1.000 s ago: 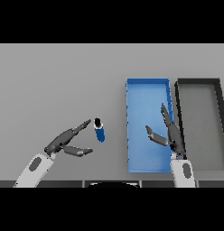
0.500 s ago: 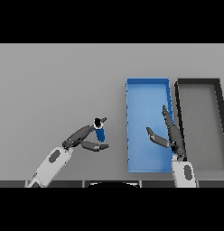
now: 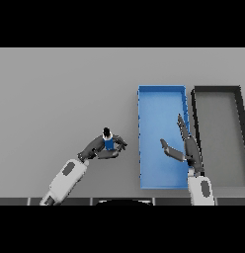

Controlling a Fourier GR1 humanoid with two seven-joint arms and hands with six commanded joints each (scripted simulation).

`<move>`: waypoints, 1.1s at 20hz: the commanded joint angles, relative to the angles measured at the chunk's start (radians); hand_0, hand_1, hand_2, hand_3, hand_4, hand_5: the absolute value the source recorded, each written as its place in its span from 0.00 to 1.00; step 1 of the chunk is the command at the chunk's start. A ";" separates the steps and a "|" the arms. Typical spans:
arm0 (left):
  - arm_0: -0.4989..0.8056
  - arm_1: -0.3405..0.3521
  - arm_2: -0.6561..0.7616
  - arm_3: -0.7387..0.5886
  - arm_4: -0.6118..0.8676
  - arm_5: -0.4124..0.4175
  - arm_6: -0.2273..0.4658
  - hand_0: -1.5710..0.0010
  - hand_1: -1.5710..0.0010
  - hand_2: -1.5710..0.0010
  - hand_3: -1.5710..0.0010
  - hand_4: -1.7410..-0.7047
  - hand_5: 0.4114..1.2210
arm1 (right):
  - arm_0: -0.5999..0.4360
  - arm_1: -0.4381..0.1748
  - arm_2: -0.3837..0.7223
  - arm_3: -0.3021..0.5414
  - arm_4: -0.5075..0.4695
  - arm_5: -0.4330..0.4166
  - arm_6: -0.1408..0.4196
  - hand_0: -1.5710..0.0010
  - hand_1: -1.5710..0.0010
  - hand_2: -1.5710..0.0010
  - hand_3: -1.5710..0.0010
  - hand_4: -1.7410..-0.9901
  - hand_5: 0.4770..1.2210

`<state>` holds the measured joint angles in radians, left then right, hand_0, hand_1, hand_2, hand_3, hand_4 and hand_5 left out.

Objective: Pick up the blue pipe and place it into the blue bin.

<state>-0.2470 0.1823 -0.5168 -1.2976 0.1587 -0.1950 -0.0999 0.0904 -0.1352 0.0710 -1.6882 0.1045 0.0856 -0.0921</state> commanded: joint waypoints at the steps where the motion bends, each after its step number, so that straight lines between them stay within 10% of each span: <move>1: 0.008 -0.006 -0.003 -0.003 -0.006 0.011 -0.008 0.46 0.40 0.36 0.36 0.25 0.69 | -0.001 -0.007 -0.008 0.006 -0.005 0.003 -0.006 1.00 1.00 1.00 1.00 0.64 0.18; 8: 0.015 -0.017 -0.035 -0.033 -0.054 0.066 -0.090 0.10 0.08 0.07 0.13 0.06 0.93 | 0.001 -0.010 -0.007 -0.004 -0.007 0.006 -0.005 1.00 1.00 1.00 1.00 0.65 0.19; 22: -0.071 -0.019 -0.067 -0.275 0.004 0.041 0.046 0.00 0.00 0.00 0.08 0.01 1.00 | -0.009 -0.021 -0.014 0.029 0.018 -0.004 -0.027 1.00 1.00 1.00 1.00 0.74 0.21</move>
<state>-0.3181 0.1630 -0.5836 -1.5725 0.1641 -0.1550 -0.0532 0.0812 -0.1559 0.0571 -1.6593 0.1222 0.0815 -0.1177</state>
